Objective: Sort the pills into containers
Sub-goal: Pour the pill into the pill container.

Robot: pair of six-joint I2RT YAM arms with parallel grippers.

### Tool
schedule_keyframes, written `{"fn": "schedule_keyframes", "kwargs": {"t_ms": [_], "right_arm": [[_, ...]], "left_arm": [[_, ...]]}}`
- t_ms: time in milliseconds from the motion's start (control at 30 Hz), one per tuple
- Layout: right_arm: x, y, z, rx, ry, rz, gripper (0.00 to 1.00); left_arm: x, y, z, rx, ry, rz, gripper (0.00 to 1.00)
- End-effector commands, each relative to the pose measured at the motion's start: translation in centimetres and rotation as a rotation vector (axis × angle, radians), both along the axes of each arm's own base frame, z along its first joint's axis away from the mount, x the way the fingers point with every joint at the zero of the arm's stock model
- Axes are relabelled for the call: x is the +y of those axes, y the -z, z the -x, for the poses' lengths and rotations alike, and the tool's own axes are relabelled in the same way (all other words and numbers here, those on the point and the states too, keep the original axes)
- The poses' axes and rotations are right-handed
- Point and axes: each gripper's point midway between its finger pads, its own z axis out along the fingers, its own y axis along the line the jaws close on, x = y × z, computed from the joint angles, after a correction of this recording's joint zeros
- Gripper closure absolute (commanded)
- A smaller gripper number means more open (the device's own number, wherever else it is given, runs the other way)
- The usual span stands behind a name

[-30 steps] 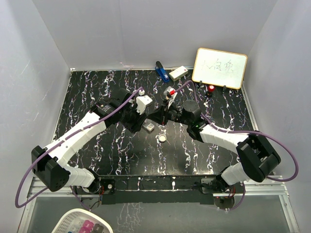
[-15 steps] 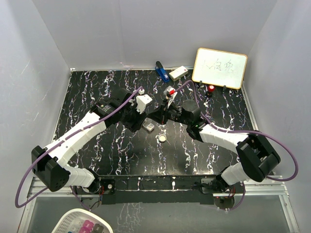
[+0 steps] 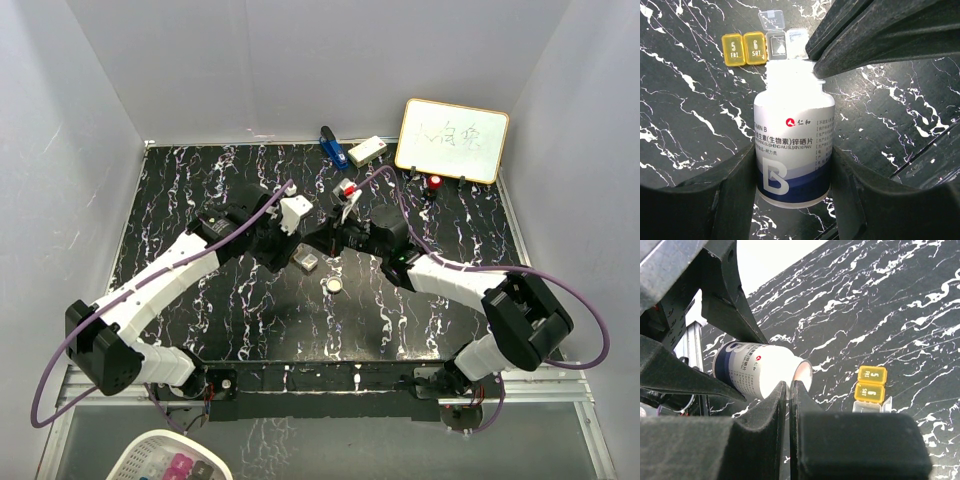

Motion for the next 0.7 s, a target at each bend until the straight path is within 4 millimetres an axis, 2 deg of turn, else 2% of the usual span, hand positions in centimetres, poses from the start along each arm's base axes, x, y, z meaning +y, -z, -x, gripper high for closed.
{"fn": "schedule_keyframes", "kwargs": {"t_ms": [0,100,167,300,367,500,567,667], "right_arm": [[0.2,0.1,-0.1,0.001,0.006,0.030,0.94],[0.1,-0.6,-0.2,-0.014,0.020,0.022,0.85],[0.0,-1.1,-0.3,-0.029,0.034,0.018,0.83],[-0.3,-2.1,-0.5,-0.065,0.074,0.018,0.75],[-0.7,-2.6,-0.8,-0.079,0.101,0.019,0.74],[-2.1,-3.8,-1.3,-0.107,0.197,0.012,0.74],[-3.6,-3.8,-2.4,-0.095,0.313,0.014,0.74],[-6.4,-2.8,-4.0,-0.060,0.500,0.036,0.75]], "left_arm": [[-0.2,-1.5,-1.2,-0.107,-0.052,0.065,1.00],[0.2,1.0,-1.2,-0.095,-0.074,0.042,1.00],[0.3,3.0,-1.0,-0.071,-0.082,0.030,1.00],[0.5,5.6,-0.8,-0.045,-0.095,0.016,1.00],[0.8,6.2,-0.9,-0.046,-0.107,-0.003,1.00],[0.6,5.9,-1.1,-0.045,-0.104,-0.006,1.00],[0.6,5.8,-1.3,-0.042,-0.113,-0.011,1.00],[0.6,6.0,-1.6,-0.027,-0.122,-0.039,1.00]]}}
